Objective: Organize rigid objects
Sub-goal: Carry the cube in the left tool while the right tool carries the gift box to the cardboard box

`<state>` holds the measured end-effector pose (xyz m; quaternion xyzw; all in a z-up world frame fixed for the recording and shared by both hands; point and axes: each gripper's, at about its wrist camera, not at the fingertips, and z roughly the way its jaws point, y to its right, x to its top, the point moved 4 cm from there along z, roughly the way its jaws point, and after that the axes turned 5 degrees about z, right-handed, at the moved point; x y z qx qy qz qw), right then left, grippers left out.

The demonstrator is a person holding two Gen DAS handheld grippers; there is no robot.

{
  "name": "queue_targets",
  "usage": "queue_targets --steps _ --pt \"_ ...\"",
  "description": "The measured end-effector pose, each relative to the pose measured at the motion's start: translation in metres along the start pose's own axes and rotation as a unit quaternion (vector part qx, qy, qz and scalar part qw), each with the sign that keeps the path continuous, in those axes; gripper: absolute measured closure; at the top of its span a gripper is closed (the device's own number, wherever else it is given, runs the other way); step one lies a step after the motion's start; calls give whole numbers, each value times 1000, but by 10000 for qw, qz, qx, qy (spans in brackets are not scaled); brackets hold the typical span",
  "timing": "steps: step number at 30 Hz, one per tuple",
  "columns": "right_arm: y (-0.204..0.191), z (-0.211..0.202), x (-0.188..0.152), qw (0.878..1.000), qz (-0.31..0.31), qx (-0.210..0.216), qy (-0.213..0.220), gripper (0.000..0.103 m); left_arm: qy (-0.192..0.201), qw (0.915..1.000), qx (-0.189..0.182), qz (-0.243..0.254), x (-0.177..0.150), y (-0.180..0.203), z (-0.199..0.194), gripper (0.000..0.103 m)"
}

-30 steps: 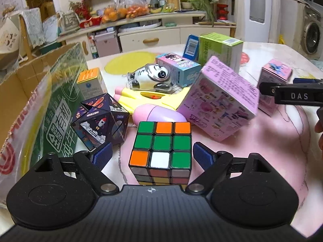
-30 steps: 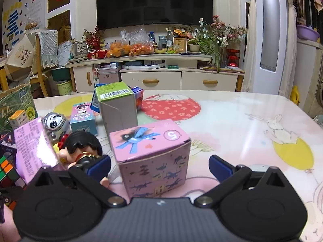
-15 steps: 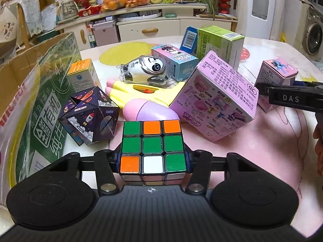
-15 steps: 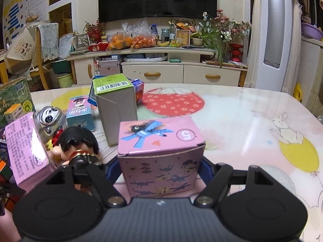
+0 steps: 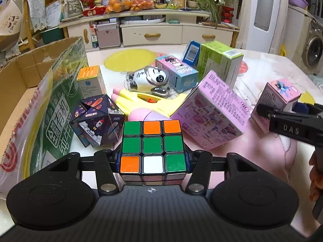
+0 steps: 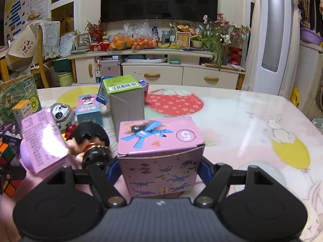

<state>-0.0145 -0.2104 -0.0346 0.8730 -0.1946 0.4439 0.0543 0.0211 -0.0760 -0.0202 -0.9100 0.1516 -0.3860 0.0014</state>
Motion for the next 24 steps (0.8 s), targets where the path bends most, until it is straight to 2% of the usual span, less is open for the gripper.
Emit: queue_targets --steps 11,24 --pt "-20 -31 -1 9999 1 -32 119 29 332 9994 -43 -103 14 -5 -17 39" --pt "-77 -67 19 9972 -363 373 544 29 768 9964 227 -276 32 -30 -33 39"
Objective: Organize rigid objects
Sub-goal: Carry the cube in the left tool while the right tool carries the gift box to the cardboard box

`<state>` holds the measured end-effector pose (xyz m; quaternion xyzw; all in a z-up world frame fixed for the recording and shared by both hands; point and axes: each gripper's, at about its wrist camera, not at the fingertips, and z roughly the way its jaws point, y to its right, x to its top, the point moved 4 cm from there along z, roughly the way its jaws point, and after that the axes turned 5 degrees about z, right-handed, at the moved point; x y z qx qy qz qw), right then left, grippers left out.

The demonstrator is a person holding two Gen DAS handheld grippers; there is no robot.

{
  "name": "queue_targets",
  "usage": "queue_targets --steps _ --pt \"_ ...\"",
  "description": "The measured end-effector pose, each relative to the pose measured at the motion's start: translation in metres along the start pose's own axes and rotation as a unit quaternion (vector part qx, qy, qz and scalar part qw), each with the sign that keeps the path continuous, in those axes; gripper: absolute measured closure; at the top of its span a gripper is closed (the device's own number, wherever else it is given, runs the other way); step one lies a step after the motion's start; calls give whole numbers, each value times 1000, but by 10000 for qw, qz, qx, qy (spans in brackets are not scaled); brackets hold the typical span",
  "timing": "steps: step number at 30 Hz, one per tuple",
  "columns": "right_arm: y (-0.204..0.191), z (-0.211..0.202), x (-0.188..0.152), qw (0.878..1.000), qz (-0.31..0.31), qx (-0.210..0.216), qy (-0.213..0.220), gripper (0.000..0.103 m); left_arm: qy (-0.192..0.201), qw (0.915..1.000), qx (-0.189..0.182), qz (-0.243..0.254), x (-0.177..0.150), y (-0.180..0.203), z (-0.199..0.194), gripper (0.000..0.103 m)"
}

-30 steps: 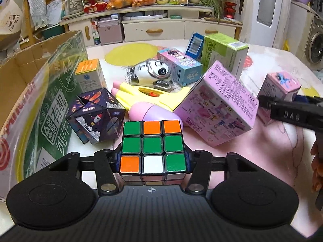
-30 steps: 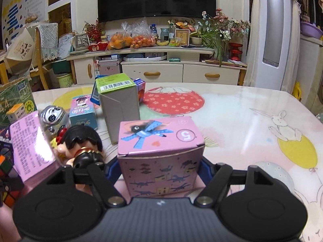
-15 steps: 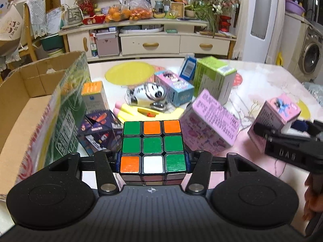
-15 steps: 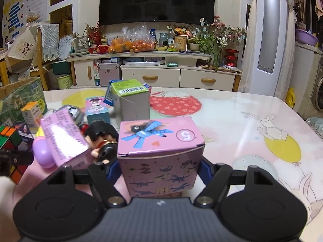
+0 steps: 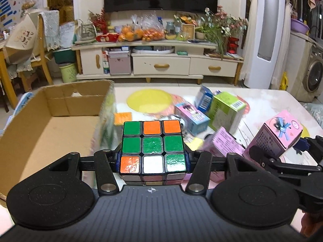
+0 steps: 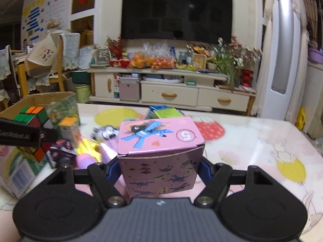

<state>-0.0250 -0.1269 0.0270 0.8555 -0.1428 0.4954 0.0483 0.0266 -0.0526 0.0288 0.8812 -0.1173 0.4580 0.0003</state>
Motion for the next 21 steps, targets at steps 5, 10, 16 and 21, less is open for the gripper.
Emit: queue_targets --steps 5,10,16,21 --pt "-27 -9 9 9995 -161 244 132 29 131 9998 103 -124 4 -12 -5 39" --pt "-61 -15 16 9975 -407 523 235 29 242 9987 367 -261 8 -25 -8 39" --pt "-102 -12 20 9925 -692 983 237 29 205 9954 757 -559 11 -46 -2 39" --pt "-136 -6 29 9854 -981 1369 252 29 55 9896 1121 -899 13 -72 10 39"
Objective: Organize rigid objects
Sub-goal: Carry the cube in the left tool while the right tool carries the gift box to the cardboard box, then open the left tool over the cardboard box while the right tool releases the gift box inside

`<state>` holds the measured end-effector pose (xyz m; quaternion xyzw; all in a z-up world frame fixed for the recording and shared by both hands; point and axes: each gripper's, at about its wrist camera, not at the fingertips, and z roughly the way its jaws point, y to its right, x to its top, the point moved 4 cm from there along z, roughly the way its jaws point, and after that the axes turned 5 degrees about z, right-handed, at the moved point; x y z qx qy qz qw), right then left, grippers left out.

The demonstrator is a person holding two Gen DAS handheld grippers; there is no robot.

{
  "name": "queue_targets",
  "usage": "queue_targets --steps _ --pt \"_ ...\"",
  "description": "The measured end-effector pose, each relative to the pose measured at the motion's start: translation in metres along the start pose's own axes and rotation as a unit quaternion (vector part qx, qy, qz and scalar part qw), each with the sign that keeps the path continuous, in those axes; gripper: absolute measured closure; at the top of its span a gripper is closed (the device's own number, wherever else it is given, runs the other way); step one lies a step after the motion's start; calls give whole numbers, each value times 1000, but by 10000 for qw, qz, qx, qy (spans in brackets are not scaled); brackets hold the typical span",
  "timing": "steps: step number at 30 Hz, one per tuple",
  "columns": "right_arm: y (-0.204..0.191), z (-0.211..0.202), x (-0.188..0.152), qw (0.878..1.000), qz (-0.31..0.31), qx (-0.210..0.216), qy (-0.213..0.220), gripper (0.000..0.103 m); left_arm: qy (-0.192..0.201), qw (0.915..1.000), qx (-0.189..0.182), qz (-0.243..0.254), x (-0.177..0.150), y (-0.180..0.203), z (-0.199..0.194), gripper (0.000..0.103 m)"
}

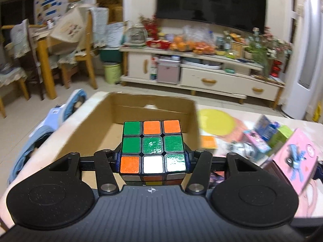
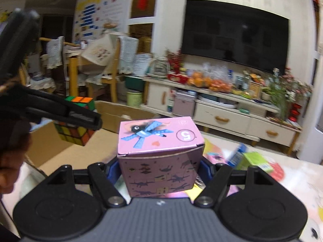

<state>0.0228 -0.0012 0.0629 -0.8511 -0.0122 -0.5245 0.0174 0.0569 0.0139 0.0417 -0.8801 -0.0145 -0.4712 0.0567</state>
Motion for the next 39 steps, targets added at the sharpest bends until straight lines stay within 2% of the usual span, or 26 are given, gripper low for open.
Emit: queue_targets --steps 7,15,22,24,26,32,36,39 --pt "-33 18 16 9984 -338 454 22 29 -203 9982 499 -266 6 -23 14 39" --pt "-64 35 15 9940 -731 813 -84 29 -304 9966 583 -489 10 -30 15 40" --pt "-75 48 5 9909 -822 1022 -293 28 -363 9952 696 -591 11 -34 14 40" --pt "-80 49 2 9894 -904 1091 -320 26 -351 9952 715 -567 12 -34 12 35" --pt "-84 48 0 9884 -962 1129 -314 18 -332 9953 719 -552 12 -33 10 29" --pt "-83 35 -4 9896 -893 1109 -214 16 -233 9961 717 -452 14 -33 9 5" --pt "-74 25 -2 9928 -683 977 -106 15 -193 9967 660 -422 15 -35 9 3" --pt "-65 22 -1 9954 -463 841 -60 7 -177 9974 567 -400 15 -36 9 0"
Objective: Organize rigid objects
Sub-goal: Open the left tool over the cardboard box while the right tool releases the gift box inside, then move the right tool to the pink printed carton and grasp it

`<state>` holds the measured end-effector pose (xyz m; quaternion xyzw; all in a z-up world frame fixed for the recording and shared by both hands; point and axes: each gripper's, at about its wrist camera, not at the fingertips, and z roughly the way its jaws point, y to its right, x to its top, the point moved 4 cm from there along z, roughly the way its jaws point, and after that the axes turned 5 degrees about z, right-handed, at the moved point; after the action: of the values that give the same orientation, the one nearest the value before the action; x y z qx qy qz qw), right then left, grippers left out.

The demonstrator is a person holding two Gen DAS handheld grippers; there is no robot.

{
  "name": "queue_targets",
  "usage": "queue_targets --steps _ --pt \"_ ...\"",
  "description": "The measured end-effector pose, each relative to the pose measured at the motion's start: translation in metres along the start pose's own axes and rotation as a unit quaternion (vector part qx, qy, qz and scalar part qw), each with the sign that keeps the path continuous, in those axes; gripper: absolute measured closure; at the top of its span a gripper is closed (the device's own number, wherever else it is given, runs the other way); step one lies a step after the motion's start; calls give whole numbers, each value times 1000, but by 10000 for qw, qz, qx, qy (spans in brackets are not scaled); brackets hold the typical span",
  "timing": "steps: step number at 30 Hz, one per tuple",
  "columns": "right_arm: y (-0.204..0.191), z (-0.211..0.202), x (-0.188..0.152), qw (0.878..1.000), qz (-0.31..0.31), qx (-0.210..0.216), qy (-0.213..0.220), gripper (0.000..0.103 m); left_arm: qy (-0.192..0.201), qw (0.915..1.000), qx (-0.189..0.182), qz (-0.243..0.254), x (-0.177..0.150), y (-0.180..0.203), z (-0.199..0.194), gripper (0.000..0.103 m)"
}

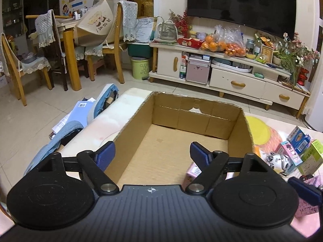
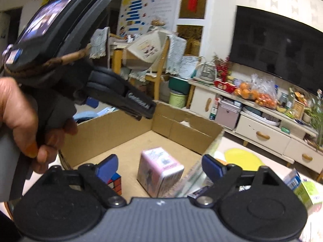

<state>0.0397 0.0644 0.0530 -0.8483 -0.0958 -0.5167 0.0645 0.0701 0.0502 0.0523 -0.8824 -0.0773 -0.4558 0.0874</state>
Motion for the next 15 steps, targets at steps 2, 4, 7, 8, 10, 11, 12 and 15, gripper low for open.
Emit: queue_targets --steps 2,4,7,8,10,11,12,15 --pt "4 -4 -2 9999 113 -121 19 4 43 10000 -41 73 0 1 -1 0" --pt "8 -8 -4 9996 212 -185 37 3 96 9998 -46 173 -1 3 -2 0" --pt "13 -13 -7 9989 322 -322 67 1 142 9995 -135 252 -1 3 -2 0" --pt "14 -15 -8 9987 338 -364 75 1 142 9994 -184 268 -1 2 -2 0" --pt "19 -18 -10 9983 394 -419 89 1 138 9992 -232 307 -1 2 -2 0" --pt "20 -19 -12 9981 429 -442 97 1 138 9991 -238 337 -1 3 -2 0" --pt "22 -21 -13 9978 461 -472 113 1 143 9989 -237 369 -1 3 -2 0" --pt "27 -23 -14 9969 516 -568 152 1 219 9984 -168 502 -1 3 -2 0"
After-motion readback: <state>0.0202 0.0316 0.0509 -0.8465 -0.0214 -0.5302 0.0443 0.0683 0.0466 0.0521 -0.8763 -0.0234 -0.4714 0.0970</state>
